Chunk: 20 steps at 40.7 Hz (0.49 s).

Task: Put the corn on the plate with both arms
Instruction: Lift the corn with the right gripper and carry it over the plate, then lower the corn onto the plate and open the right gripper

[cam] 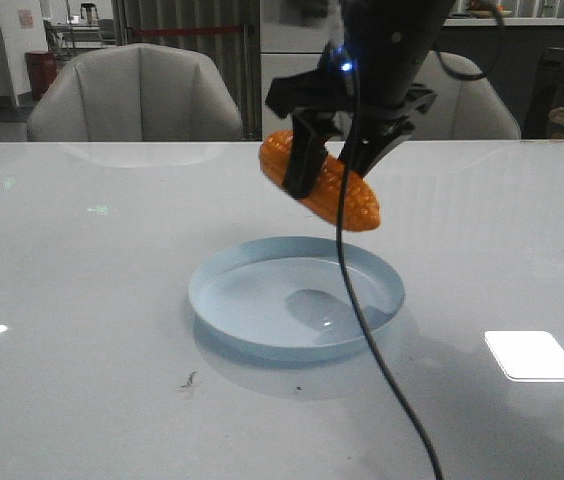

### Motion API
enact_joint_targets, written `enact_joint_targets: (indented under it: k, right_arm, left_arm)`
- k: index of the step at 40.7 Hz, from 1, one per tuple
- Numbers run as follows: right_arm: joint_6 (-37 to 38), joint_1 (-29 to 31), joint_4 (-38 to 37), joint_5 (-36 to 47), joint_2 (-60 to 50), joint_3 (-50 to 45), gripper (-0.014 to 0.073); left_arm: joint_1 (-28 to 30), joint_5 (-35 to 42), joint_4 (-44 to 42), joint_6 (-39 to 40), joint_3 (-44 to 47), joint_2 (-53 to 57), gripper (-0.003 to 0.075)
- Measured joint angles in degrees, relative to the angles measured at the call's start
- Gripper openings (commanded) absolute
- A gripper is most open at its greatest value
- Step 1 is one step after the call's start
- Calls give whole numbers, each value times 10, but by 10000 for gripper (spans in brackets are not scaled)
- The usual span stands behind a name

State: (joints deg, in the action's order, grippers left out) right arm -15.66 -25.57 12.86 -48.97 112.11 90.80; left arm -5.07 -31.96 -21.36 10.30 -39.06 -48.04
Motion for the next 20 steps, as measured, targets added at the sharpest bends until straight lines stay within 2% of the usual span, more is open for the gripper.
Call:
enact_joint_targets:
  k: [6, 16, 20]
  right_arm:
    - [-1, -10, 0, -4, 32, 0, 300]
    - [0, -10, 3, -5, 65, 0, 625]
    - [1, -10, 8, -5, 65, 0, 609]
  left_arm:
    - [0, 0, 0, 0, 0, 0, 158]
    - [0, 0, 0, 0, 0, 0, 158]
    - [0, 0, 0, 0, 0, 0, 158]
